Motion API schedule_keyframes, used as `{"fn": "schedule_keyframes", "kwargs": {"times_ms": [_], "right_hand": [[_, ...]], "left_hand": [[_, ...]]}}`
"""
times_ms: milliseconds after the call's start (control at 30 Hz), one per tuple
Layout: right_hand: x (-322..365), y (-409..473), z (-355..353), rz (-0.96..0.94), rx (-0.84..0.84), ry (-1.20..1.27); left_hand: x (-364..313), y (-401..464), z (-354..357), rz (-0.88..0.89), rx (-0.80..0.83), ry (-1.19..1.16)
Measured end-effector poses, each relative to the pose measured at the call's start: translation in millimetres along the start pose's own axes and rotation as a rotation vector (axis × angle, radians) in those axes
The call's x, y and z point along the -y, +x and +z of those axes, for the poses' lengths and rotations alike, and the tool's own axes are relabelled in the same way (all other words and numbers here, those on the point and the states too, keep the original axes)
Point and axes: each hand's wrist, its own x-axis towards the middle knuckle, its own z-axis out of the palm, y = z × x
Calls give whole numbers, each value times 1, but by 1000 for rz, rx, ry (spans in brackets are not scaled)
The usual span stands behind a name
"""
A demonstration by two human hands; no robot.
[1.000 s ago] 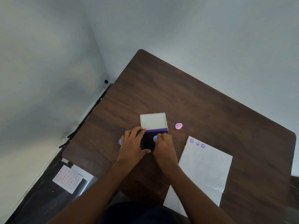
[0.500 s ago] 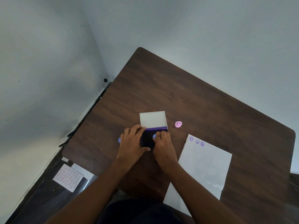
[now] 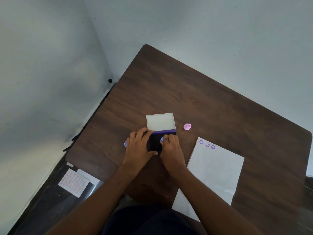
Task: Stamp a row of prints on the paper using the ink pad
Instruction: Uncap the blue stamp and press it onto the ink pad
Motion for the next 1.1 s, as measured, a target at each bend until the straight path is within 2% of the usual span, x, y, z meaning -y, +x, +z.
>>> {"fn": "schedule_keyframes", "kwargs": {"times_ms": [333,1100], "right_hand": [[-3,-1,1,-8,3,4],[-2,0,-2,-48,-52,10]], "left_hand": [[-5,6,-4,62,-11,68],[-7,5,-5,58,2,52]]}}
